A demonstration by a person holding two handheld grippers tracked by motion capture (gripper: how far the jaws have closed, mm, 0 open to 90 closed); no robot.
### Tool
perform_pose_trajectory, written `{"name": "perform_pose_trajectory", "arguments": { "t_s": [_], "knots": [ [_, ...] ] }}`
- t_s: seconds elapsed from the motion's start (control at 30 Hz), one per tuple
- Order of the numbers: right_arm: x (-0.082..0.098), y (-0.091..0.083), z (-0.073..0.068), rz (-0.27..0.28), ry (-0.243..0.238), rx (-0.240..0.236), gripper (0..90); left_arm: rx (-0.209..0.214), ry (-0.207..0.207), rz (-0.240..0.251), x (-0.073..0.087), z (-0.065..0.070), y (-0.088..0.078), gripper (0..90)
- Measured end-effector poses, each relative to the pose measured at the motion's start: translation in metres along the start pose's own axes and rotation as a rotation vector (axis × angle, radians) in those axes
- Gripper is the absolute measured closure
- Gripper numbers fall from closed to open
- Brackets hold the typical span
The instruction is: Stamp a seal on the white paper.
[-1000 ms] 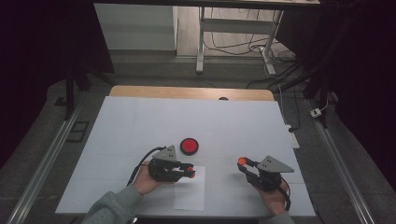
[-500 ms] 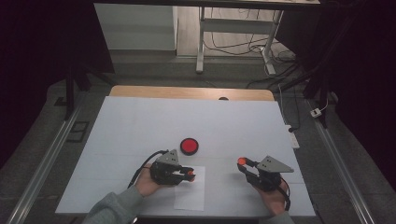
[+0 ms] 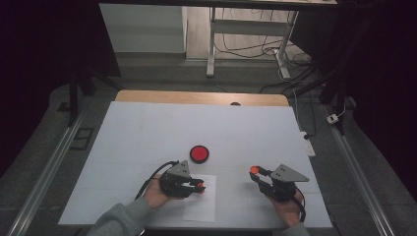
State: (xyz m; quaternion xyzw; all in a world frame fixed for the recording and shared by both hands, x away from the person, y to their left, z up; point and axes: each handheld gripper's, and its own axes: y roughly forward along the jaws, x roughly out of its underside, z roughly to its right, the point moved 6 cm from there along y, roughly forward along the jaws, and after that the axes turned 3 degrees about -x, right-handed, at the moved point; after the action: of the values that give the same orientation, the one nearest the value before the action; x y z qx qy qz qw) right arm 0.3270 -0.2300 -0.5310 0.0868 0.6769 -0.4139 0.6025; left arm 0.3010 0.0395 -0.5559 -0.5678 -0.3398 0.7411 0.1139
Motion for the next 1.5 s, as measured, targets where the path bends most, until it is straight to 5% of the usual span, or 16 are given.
{"name": "perform_pose_trajectory", "arguments": {
  "t_s": [1.2,1.5],
  "knots": [
    [0.0,0.0,0.0,0.001,0.0,0.0,64.5,-0.025,0.013,-0.033,0.013,0.001,0.01,72.5],
    [-0.001,-0.002,0.001,0.009,0.008,0.001,64.5,-0.073,0.067,-0.049,0.016,0.005,0.01,72.4]
  ]
}}
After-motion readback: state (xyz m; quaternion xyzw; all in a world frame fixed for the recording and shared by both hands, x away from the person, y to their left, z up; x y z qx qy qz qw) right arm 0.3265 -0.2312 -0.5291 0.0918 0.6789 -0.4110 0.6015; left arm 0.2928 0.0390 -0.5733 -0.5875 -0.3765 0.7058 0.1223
